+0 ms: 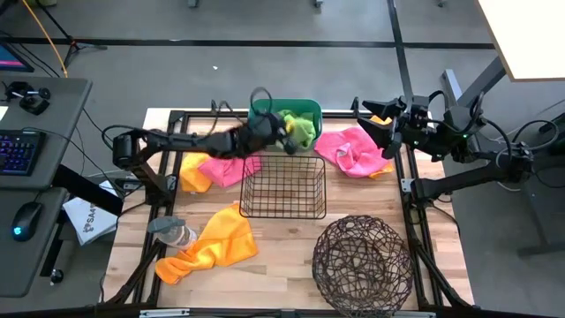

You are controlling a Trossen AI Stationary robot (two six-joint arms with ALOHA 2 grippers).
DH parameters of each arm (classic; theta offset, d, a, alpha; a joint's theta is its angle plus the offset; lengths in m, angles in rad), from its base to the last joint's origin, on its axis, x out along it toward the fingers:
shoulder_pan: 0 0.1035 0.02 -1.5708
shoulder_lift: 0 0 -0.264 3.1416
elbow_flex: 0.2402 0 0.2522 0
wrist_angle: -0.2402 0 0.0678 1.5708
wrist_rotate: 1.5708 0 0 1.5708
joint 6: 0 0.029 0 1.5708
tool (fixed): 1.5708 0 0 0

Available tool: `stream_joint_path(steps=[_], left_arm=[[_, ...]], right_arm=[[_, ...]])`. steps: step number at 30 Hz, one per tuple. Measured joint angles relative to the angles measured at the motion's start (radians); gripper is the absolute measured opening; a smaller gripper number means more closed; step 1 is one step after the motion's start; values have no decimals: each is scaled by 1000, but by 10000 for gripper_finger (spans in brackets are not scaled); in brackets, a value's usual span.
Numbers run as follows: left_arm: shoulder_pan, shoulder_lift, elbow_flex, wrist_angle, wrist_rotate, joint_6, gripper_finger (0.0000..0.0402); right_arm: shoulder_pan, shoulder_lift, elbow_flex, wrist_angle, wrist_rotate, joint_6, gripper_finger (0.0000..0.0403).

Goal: Sort microfiber towel by color & place in baskets
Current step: Put the green microfiber cloth into the blue bin

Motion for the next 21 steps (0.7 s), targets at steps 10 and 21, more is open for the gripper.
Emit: stream_joint_path(steps=[10, 21], left_arm=[[343, 105, 0, -137, 220, -11, 0], [367, 172, 44, -432, 413, -42, 36]], right_arm=[[0, 2, 0, 0, 12, 27, 323], [0, 2, 0, -16, 95, 27, 323]])
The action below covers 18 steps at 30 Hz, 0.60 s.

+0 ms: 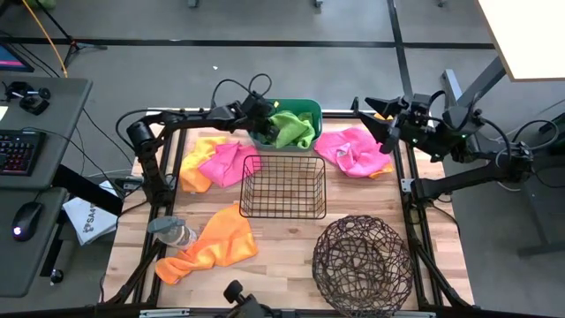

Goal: Sort microfiber towel by color & place in baskets
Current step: Put the green microfiber cloth into the blue bin, then put the right pink microfiber cloth into the wire basket

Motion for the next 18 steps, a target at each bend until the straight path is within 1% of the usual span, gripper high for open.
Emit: stream_joint_path(steps=[2, 4, 8, 11, 14, 18], left_arm=[[1, 0, 40, -41, 0, 42, 64], [4, 0, 91, -100, 0, 67, 98], [7, 0, 215, -227, 0, 93, 169], [13, -1, 307, -341, 4, 115, 213], [17, -2, 387, -420, 26, 117, 243], [18, -10, 467, -536, 108, 87, 261]], right_arm=[[0, 0, 0, -22, 23, 11, 323], [0, 0, 0, -58, 70, 45, 323], [-5, 0, 0, -176, 162, 155, 323], [-31, 1, 0, -283, 176, 256, 323], [-74, 8, 0, -396, 177, 376, 323], [-161, 26, 0, -635, 176, 570, 323]])
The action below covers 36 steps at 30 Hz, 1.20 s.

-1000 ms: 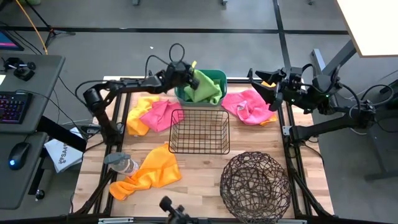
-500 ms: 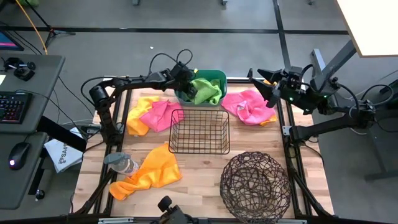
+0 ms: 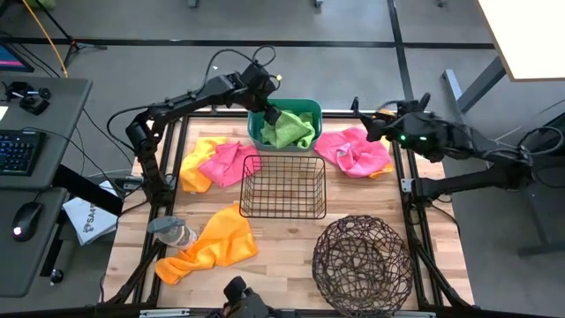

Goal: Sort microfiber towel by color & place in baskets
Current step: Put the right pink microfiber cloth into the wire basket

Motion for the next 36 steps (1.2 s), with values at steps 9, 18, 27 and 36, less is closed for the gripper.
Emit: stream_joint_path(steps=[9, 18, 27, 36], left_arm=[[-56, -160, -11, 1, 178, -114, 260], [-173, -449, -179, 109, 118, -223, 260], [-274, -662, -283, 113, -82, -272, 260], [-291, -689, -298, 115, -171, -306, 260]], right_arm=[[-479, 112, -146, -144, -228, 65, 323], [-933, 341, -402, 229, -632, 64, 323], [-884, 452, -419, 230, -728, -51, 323], [-780, 483, -419, 145, -584, -106, 313]])
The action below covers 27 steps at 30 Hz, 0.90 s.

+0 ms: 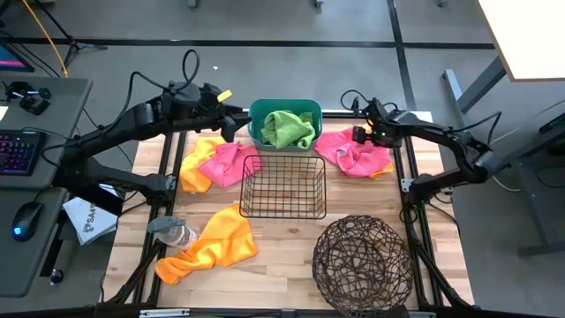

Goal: Sort microfiber towel by color & place in baskets
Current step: Put the right pink microfiber cloth into the wire basket

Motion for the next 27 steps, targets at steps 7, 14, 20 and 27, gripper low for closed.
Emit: stream_joint_path(steps=[7, 14, 20, 27], left_arm=[[-8, 8, 0, 7, 0, -11, 260], [-7, 8, 0, 83, 0, -7, 260], [-7, 6, 0, 158, 0, 35, 260], [-7, 6, 0, 288, 0, 127, 260]], right_arm=[[46, 9, 0, -38, 34, -18, 148], [109, -43, 22, -139, 59, -90, 22], [193, -236, 189, -248, 110, -132, 7], [346, -435, 411, -170, 117, -185, 2]])
